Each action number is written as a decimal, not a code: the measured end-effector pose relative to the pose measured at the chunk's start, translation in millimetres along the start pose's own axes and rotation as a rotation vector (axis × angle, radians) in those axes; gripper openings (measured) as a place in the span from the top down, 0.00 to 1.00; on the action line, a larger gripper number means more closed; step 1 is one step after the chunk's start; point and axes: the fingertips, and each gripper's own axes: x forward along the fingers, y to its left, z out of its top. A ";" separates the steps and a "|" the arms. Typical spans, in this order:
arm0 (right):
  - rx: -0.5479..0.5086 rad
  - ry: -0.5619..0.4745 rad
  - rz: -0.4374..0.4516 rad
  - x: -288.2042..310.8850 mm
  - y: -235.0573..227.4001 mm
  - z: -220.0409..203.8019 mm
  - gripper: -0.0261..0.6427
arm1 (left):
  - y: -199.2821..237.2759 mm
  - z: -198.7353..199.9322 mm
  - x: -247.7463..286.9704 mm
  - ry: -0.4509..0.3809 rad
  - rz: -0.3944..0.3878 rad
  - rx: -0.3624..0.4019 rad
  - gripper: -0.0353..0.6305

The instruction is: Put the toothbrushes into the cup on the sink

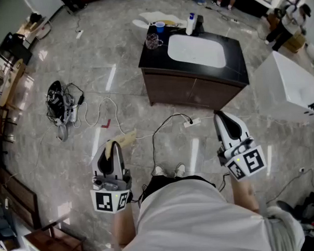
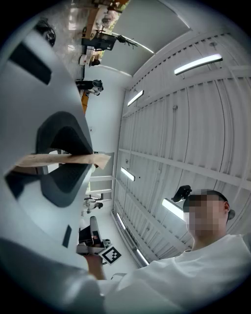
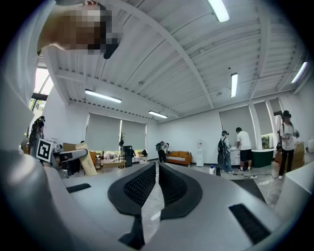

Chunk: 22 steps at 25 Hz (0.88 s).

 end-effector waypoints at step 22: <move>0.003 0.000 0.002 24.8 30.3 -4.0 0.89 | 30.4 -10.9 -1.6 0.007 -0.028 -0.039 0.89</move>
